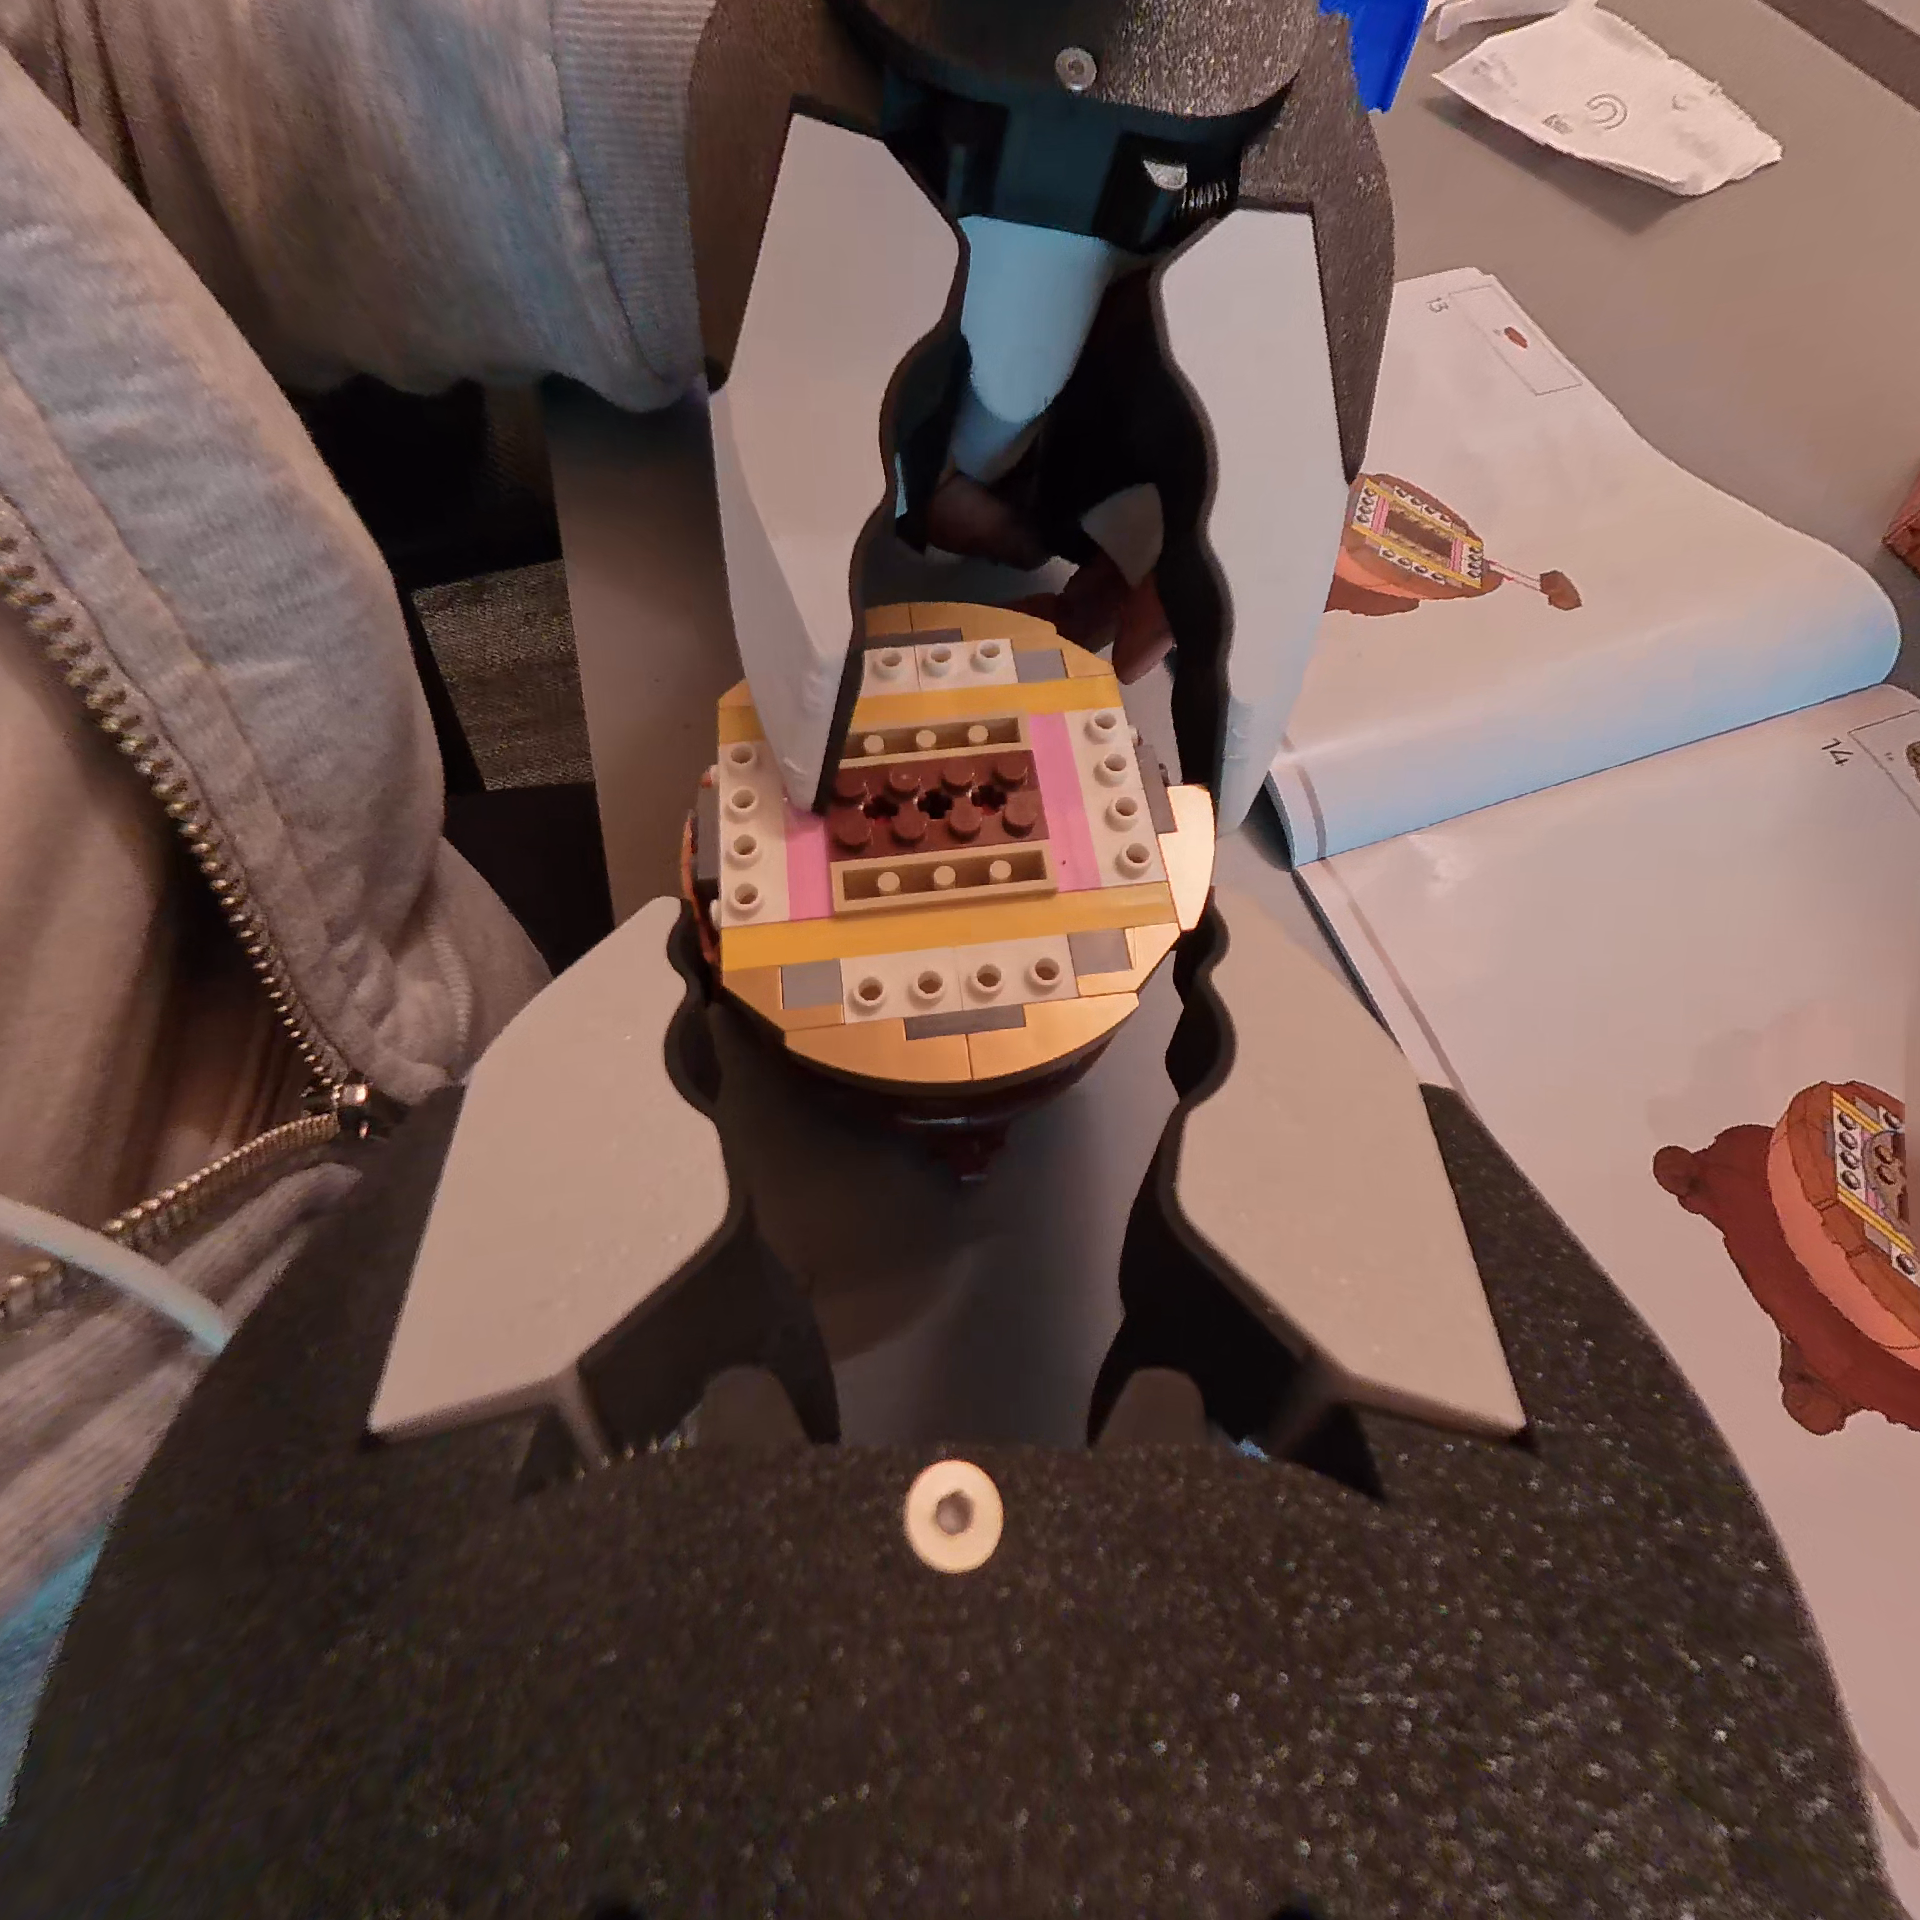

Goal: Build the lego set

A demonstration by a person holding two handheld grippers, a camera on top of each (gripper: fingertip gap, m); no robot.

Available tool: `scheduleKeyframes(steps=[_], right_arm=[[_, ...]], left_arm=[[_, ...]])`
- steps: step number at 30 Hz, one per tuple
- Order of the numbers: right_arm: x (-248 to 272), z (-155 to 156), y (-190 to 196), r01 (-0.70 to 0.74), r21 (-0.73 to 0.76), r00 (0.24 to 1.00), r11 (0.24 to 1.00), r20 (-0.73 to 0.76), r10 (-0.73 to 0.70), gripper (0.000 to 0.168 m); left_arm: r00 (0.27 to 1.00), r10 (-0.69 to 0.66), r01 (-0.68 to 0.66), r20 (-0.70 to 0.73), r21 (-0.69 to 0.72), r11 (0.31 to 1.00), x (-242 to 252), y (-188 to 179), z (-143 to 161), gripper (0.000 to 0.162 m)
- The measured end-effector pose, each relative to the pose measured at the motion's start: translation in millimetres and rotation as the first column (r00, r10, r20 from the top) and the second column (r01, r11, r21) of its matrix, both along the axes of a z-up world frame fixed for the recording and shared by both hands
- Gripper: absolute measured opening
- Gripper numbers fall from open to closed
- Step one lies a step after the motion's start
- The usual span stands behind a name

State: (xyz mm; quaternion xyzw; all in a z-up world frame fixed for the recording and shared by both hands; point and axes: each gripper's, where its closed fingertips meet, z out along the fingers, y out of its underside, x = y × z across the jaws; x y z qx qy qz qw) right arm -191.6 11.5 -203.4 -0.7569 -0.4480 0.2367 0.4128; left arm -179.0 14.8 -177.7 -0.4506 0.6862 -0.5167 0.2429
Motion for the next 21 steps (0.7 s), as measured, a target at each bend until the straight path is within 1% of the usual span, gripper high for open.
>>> scheduleKeyframes(steps=[5,8,10,12,15,16,18,21], right_arm=[[2.7,0.2,3.4,0.007,0.003,1.000,1.000,0.002,-0.007,0.087],[4.1,1.4,4.0,0.011,0.033,1.000,0.999,0.001,-0.012,0.089],[8.9,2.5,8.7,0.037,0.098,0.999,0.994,0.029,-0.040,0.101],[7.6,7.4,7.7,0.023,0.138,1.000,0.990,0.007,-0.024,0.099],[5.8,12.9,7.3,0.009,0.185,1.000,0.983,-0.018,-0.005,0.090],[4.8,12.7,6.6,0.002,0.187,1.000,0.982,-0.020,0.002,0.087],[3.7,12.1,6.6,0.002,0.180,1.000,0.984,-0.031,0.003,0.086],[4.0,11.7,6.6,0.000,0.174,0.999,0.985,-0.038,0.007,0.085]], left_arm=[[1.000,0.008,-0.008,0.022,0.004,1.000,1.5,1.3,1.3,0.059],[0.998,0.029,-0.031,0.055,0.035,0.999,0.9,5.2,2.9,0.068],[0.996,0.056,-0.060,0.066,0.060,0.996,-0.5,10.2,4.8,0.075],[0.996,0.040,-0.046,0.082,0.069,0.997,-3.7,8.4,8.6,0.080],[0.996,-0.014,0.007,0.084,0.078,0.997,-5.3,-1.3,10.2,0.086],[0.997,-0.026,0.020,0.067,0.091,0.996,-5.3,-3.3,7.1,0.088],[0.998,-0.052,0.048,0.025,0.117,0.992,-5.6,-7.0,-1.4,0.093],[0.997,-0.068,0.070,-0.019,0.156,0.985,-4.7,-9.2,-13.9,0.093]])
